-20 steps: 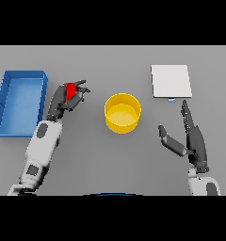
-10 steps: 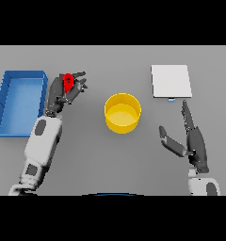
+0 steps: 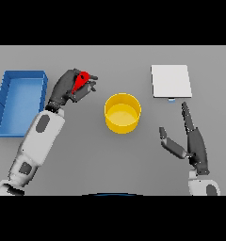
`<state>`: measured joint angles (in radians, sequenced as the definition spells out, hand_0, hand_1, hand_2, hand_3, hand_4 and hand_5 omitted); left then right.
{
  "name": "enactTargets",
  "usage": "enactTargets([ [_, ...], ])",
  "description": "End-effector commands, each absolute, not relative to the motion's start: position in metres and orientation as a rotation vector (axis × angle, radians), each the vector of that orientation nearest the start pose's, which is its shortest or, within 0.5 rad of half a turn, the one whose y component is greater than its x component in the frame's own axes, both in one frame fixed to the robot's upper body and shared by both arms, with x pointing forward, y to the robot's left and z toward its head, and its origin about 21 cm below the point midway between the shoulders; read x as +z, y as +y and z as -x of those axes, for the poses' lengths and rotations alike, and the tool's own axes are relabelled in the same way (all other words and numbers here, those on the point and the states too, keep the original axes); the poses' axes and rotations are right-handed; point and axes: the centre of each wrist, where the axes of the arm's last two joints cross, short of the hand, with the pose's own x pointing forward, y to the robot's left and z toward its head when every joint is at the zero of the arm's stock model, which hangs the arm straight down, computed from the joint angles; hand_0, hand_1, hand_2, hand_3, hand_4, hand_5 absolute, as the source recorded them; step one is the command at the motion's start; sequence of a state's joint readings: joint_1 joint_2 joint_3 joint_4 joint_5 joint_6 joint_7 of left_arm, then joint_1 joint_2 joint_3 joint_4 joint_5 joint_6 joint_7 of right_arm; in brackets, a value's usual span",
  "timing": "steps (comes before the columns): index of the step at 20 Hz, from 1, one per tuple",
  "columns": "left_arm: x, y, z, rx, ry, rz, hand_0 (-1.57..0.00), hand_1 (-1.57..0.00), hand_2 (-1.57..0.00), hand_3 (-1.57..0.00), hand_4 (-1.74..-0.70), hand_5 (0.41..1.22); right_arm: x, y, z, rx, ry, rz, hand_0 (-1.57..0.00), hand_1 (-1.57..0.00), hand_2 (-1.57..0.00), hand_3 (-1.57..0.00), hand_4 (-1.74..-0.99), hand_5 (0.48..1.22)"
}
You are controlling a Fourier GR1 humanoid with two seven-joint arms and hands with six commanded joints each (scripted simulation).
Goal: Pick up the red beaker and tilt it to pour out 1 green nut into yellow bowl. Pick up the yellow bowl and place it on the metallic measuring scale.
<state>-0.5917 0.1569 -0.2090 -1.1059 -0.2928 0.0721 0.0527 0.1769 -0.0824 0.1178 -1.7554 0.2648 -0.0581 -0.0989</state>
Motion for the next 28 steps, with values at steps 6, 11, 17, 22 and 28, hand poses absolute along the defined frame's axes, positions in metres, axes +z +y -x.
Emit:
enactTargets([
  [6, 0.068, 0.143, -0.371, -0.918, -1.531, -0.493, -1.57, -1.57, -1.57, -1.57, -1.74, 1.131, 0.011, -0.229, -0.210, 0.276, -1.678, 0.236, 0.00, 0.00, 0.00, 0.00, -1.252, 0.685],
  [11, 0.075, 0.122, -0.372, -1.286, -1.466, -0.744, -1.57, -1.57, -1.57, -1.57, -1.74, 1.161, 0.013, -0.228, -0.210, 0.268, -1.678, 0.232, 0.00, 0.00, 0.00, 0.00, -1.267, 0.698],
  [17, 0.093, 0.108, -0.378, -1.616, -1.409, -0.914, -1.57, -1.57, -1.57, -1.57, -1.67, 1.205, 0.009, -0.224, -0.204, 0.260, -1.678, 0.217, 0.00, 0.00, 0.00, 0.00, -1.283, 0.702],
  [22, 0.107, 0.085, -0.385, -1.919, -1.316, -0.996, -1.57, -1.57, -1.57, -1.34, -1.71, 1.216, 0.004, -0.227, -0.206, 0.201, -1.684, 0.201, 0.00, 0.00, 0.00, 0.00, -1.294, 0.672],
  [28, 0.103, 0.062, -0.382, -2.254, -1.170, -1.102, -1.57, -1.57, -1.57, -1.51, -1.73, 1.220, 0.004, -0.226, -0.207, 0.184, -1.685, 0.179, 0.00, 0.00, 0.00, 0.00, -1.291, 0.640],
])
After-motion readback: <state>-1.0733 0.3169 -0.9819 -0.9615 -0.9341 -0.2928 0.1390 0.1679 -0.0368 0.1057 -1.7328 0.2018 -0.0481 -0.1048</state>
